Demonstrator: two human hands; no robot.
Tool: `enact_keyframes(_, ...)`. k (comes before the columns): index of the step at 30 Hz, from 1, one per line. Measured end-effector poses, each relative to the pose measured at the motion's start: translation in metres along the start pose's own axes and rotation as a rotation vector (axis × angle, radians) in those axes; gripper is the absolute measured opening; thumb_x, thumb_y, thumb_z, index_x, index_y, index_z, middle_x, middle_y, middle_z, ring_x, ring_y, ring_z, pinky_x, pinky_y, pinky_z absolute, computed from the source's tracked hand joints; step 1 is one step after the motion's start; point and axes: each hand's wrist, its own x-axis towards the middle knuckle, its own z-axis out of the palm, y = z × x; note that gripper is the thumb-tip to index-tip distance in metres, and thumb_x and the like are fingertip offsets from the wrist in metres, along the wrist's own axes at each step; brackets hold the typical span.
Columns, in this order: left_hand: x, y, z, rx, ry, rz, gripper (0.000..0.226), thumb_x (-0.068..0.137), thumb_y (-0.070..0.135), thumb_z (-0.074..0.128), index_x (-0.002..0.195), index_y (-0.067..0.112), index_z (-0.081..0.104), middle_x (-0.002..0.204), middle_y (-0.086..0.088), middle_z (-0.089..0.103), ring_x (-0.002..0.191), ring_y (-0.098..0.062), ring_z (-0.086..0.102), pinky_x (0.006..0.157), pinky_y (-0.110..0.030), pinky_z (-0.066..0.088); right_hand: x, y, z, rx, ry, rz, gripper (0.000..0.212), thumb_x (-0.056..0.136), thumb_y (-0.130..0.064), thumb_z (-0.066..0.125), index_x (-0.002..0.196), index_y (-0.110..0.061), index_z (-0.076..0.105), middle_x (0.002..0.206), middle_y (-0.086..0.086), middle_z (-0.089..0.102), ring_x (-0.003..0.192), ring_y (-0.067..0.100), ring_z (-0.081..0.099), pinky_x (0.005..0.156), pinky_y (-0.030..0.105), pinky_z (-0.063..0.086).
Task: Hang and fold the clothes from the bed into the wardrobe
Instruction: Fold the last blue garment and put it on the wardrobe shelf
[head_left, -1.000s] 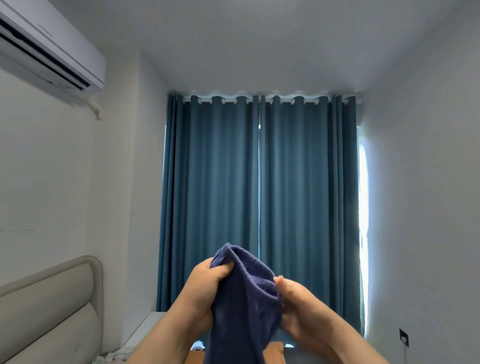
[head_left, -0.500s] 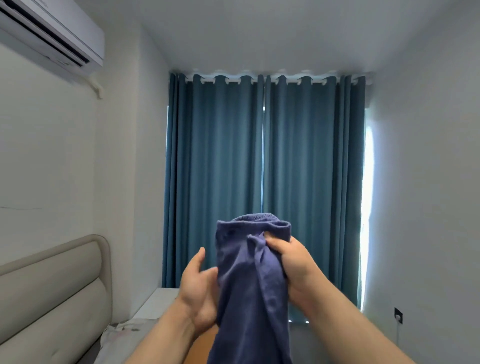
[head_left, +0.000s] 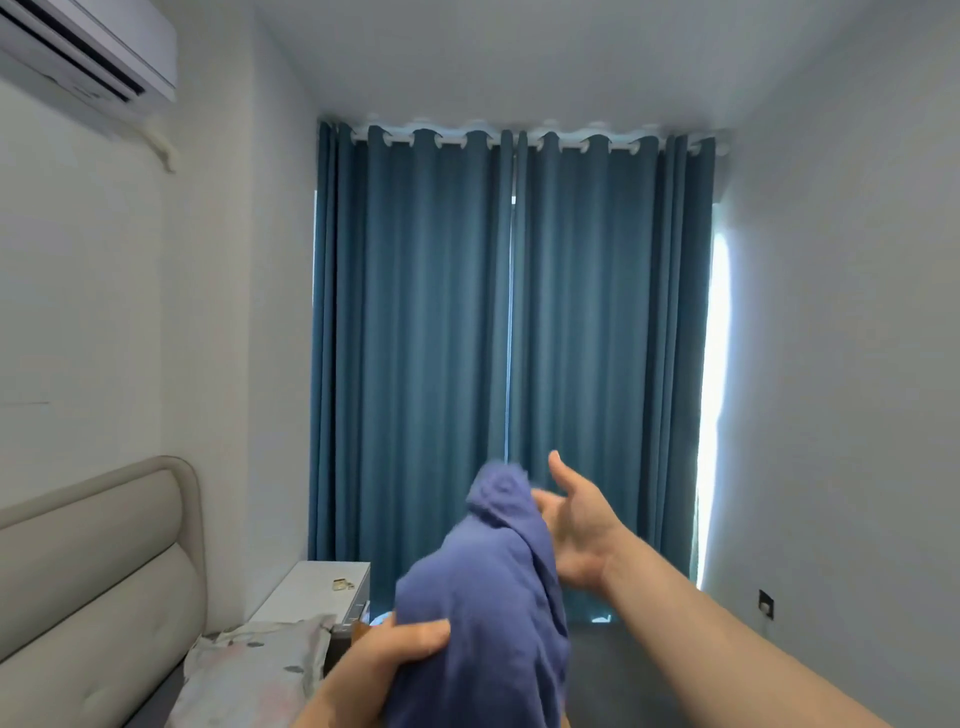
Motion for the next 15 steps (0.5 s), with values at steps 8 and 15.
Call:
enact_keyframes(8,0.032,0.013,0.001,-0.039,0.078,-0.112,0.051,0.051,-0.002,0.071,0.100,-0.015,0.065,0.089,-0.030,0.068,0.072,-0.039,0.068,0.056,-0.038,0.056,-0.023,0.071,-0.021,0.029,-0.044,0.173,0.083,0.086,-0.065,0.049,0.133,0.003,0.053,0.135,0.028,0.052,0.126,0.043,0.051,0.113,0.050,0.032)
enact_keyframes(15,0.046,0.028,0.006,0.051,0.104,-0.259,0.029,0.081,0.011,0.057,0.089,-0.012,0.073,0.099,-0.031,0.068,0.078,-0.037,0.070,0.080,-0.041,0.047,-0.032,0.057,-0.018,-0.371,-0.040,-0.093,0.037,0.084,-0.007,0.063,0.121,-0.007,0.061,0.113,0.013,0.071,0.107,0.027,0.067,0.100,0.042,0.048)
